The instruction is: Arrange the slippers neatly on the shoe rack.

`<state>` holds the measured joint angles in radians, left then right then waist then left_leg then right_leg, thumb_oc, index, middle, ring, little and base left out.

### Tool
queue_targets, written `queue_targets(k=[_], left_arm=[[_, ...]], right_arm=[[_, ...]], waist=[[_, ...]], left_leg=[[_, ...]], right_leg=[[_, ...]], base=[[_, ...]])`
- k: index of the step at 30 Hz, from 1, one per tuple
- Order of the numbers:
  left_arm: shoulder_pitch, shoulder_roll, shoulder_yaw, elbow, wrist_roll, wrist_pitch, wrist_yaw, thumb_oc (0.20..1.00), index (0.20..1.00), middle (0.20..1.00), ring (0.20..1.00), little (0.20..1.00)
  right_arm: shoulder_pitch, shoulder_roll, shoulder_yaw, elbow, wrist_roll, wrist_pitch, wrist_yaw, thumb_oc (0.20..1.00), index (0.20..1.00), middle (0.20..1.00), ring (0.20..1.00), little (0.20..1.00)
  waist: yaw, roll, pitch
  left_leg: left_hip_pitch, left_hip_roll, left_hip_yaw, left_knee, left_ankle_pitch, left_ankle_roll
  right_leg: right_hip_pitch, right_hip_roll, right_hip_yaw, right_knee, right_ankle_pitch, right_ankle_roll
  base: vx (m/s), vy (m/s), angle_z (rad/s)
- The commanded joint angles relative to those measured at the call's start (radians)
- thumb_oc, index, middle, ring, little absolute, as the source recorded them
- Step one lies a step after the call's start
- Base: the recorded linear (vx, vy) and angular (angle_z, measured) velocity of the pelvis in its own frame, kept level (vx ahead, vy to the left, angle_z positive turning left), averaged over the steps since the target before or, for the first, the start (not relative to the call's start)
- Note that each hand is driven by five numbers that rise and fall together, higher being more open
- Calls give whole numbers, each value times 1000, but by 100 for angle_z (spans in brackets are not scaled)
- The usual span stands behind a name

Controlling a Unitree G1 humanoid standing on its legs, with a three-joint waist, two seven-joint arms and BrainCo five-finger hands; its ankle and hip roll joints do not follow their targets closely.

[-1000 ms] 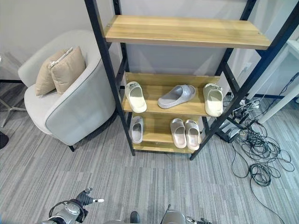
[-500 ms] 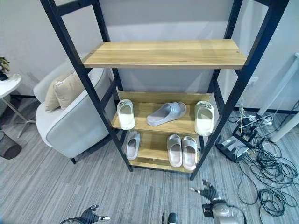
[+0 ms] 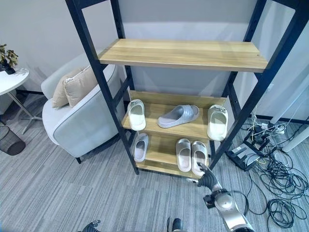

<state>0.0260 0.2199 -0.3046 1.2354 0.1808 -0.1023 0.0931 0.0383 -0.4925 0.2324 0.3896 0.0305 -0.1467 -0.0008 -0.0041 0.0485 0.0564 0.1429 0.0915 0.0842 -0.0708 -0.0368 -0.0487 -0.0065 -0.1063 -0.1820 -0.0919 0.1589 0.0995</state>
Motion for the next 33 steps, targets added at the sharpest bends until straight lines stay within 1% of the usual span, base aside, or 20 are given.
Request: queue_targets(k=[1,4,5,6,8,10,11,13,15,17,18,19,20,22,24,26,27,29,31,33], left_arm=[[-53,52,21,15,32,-29,20,1000,1000,1000,1000,1000],[-46,48,21,6,47,-38,23,1000,1000,1000,1000,1000],[-46,47,21,6,47,-38,23,1000,1000,1000,1000,1000],[-43,45,23,8,58,-38,27,1000,1000,1000,1000,1000],[-39,43,22,9,64,-40,31,1000,1000,1000,1000,1000],[-34,38,20,9,68,-42,35,1000,1000,1000,1000,1000],[-30,36,16,8,75,-43,43,1000,1000,1000,1000,1000],[-29,34,12,8,76,-43,46,1000,1000,1000,1000,1000],[-25,30,-3,6,74,-44,55,1000,1000,1000,1000,1000],[-23,30,-6,7,77,-44,58,1000,1000,1000,1000,1000],[-24,28,-14,10,80,-45,62,1000,1000,1000,1000,1000],[-31,29,-40,6,93,-44,69,1000,1000,1000,1000,1000],[-39,31,-60,2,100,-45,69,1000,1000,1000,1000,1000],[-58,36,-98,-3,98,-47,76,1000,1000,1000,1000,1000],[-86,39,-142,-2,109,-50,81,1000,1000,1000,1000,1000],[-107,45,-170,-6,118,-53,85,1000,1000,1000,1000,1000],[-128,56,-173,-9,109,-58,93,1000,1000,1000,1000,1000],[-144,62,-170,-8,99,-60,99,1000,1000,1000,1000,1000],[-179,72,-154,-16,59,-66,122,1000,1000,1000,1000,1000],[-202,76,-150,-24,37,-69,143,1000,1000,1000,1000,1000]], right_arm=[[-32,-18,29,-32,-69,-76,11,1000,1000,1000,1000,1000],[-44,-63,53,-149,-174,-97,10,1000,1000,1000,1000,1000],[-43,-63,52,-151,-175,-96,10,1000,1000,1000,1000,1000],[-44,-82,54,-200,-234,-108,-7,1000,1000,1000,1000,1000],[-45,-87,53,-218,-256,-112,-14,1000,1000,1000,1000,1000],[-56,-100,46,-259,-307,-120,-48,1000,1000,1000,1000,1000],[-67,-99,37,-272,-326,-121,-78,1000,1000,1000,1000,1000],[-79,-91,30,-272,-332,-120,-100,1000,1000,1000,1000,1000],[-134,-68,14,-248,-339,-103,-160,1000,1000,1000,1000,1000],[-157,-65,7,-240,-349,-99,-181,1000,1000,1000,1000,1000],[-207,-67,-7,-227,-371,-90,-225,1000,1000,1000,1000,1000],[-310,-68,-7,-186,-394,-67,-288,1000,1000,1000,1000,1000],[-382,-74,1,-143,-408,-51,-321,1000,1000,1000,1000,1000],[-493,-25,-1,-29,-290,-50,-360,1000,1000,1000,1000,1000],[-607,-14,8,75,-204,-51,-385,1000,1000,1000,1000,1000],[-689,-32,20,116,-179,-46,-396,1000,1000,1000,1000,1000],[-766,-57,35,177,-166,-43,-412,1000,1000,1000,1000,1000],[-804,-76,46,209,-168,-37,-422,1000,1000,1000,1000,1000],[-879,-119,52,257,-191,-14,-461,1000,1000,1000,1000,1000],[-923,-130,31,279,-177,-8,-502,1000,1000,1000,1000,1000]], waist=[[3,-65,24],[11,-67,29],[11,-66,29],[12,-67,29],[13,-66,28],[16,-66,27],[19,-66,26],[22,-66,25],[31,-66,25],[35,-68,26],[43,-69,28],[58,-70,34],[70,-72,43],[88,-70,57],[103,-66,76],[108,-63,94],[112,-58,102],[114,-57,108],[121,-52,123],[125,-45,133]], left_leg=[[-68,-27,-10,65,-7,-4],[-71,-33,-12,75,-16,2],[-71,-34,-12,75,-17,2],[-70,-36,-10,76,-20,4],[-71,-37,-10,78,-22,6],[-71,-38,-11,79,-26,8],[-72,-40,-12,80,-27,10],[-73,-41,-13,79,-28,11],[-76,-43,-14,82,-31,13],[-80,-44,-14,85,-32,14],[-86,-46,-15,87,-35,15],[-105,-51,-17,97,-38,16],[-126,-55,-19,106,-39,18],[-162,-62,-30,112,-32,20],[-207,-68,-38,109,-19,21],[-241,-73,-42,107,-9,21],[-274,-78,-44,106,1,21],[-290,-79,-43,105,5,19],[-330,-85,-50,107,16,18],[-352,-89,-54,111,19,17]], right_leg=[[93,-62,13,125,-205,40],[89,-69,10,138,-207,45],[89,-69,10,138,-207,45],[89,-72,9,141,-207,49],[89,-73,9,143,-208,50],[88,-75,9,146,-209,51],[88,-76,9,146,-209,52],[88,-76,9,145,-209,53],[85,-77,6,144,-209,53],[84,-77,5,143,-208,54],[80,-77,4,142,-207,55],[68,-78,3,139,-205,56],[56,-79,2,139,-202,56],[28,-81,1,140,-195,56],[-9,-87,-1,138,-183,58],[-39,-92,0,134,-171,60],[-71,-97,2,130,-157,61],[-86,-99,2,128,-152,62],[-116,-105,4,124,-139,61],[-129,-109,4,121,-133,63]], base=[[-2,36,4],[10,47,3],[24,46,1],[19,31,3],[14,23,1],[47,49,1],[43,40,1],[47,33,-1],[61,39,-1],[42,23,1],[92,55,2],[83,66,-5],[43,65,-1],[-26,47,3],[-64,58,10],[-71,72,19],[-57,77,16],[-25,51,8],[-10,48,8],[5,34,4]])
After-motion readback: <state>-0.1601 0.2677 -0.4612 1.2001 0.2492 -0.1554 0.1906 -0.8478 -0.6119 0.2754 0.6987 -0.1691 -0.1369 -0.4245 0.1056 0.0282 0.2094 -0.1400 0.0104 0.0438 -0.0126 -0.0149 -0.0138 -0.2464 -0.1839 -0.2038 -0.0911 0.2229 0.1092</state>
